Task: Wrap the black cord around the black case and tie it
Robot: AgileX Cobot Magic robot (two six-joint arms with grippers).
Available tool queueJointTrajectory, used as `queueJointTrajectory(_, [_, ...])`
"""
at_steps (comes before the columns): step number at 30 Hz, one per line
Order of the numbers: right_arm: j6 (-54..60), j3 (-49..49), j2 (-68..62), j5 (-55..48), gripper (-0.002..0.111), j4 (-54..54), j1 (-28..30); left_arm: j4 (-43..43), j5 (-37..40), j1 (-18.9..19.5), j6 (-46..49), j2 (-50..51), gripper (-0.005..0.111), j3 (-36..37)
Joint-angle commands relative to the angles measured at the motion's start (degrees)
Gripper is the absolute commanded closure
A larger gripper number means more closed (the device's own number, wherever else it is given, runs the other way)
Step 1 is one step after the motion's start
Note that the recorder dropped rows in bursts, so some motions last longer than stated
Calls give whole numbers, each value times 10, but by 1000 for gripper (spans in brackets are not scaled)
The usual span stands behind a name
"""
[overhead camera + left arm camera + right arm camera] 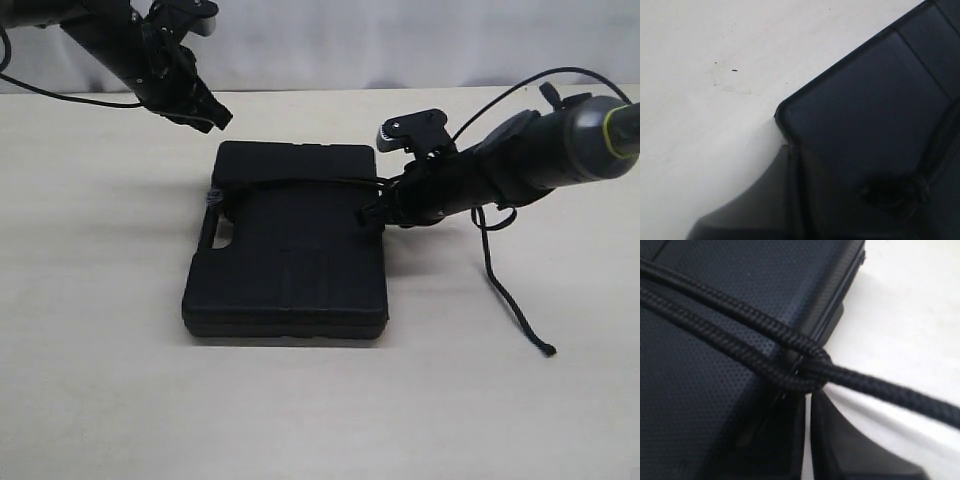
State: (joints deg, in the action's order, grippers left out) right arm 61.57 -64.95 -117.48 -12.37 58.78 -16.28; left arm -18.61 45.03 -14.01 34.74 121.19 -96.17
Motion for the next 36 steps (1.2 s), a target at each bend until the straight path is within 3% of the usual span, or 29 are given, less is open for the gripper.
queueJointTrajectory(1, [7, -12, 1, 7, 104, 3, -12, -6, -7, 0, -5, -5, 107, 1])
queueJointTrajectory(8, [-10, 2, 47, -44, 104, -31, -2, -6, -12, 0, 12, -8, 107, 1])
queueJointTrajectory(16, [-227, 75, 188, -27, 104, -227, -2, -63, -45, -1, 55, -53, 107, 28])
queueJointTrajectory(21, [-235, 135, 273, 24, 104, -217, -6, -174, -157, -1, 137, -158, 107, 145])
queueJointTrajectory(26, [-228, 183, 376, 51, 104, -202, -14, -206, -241, -1, 170, -333, 107, 299])
queueJointTrajectory(30, [-245, 260, 472, 150, 104, -202, -64, -243, -383, -1, 173, -496, 107, 438])
queueJointTrajectory(36, [-290, 365, 640, 206, 104, -202, -112, -254, -420, -1, 173, -745, 107, 579])
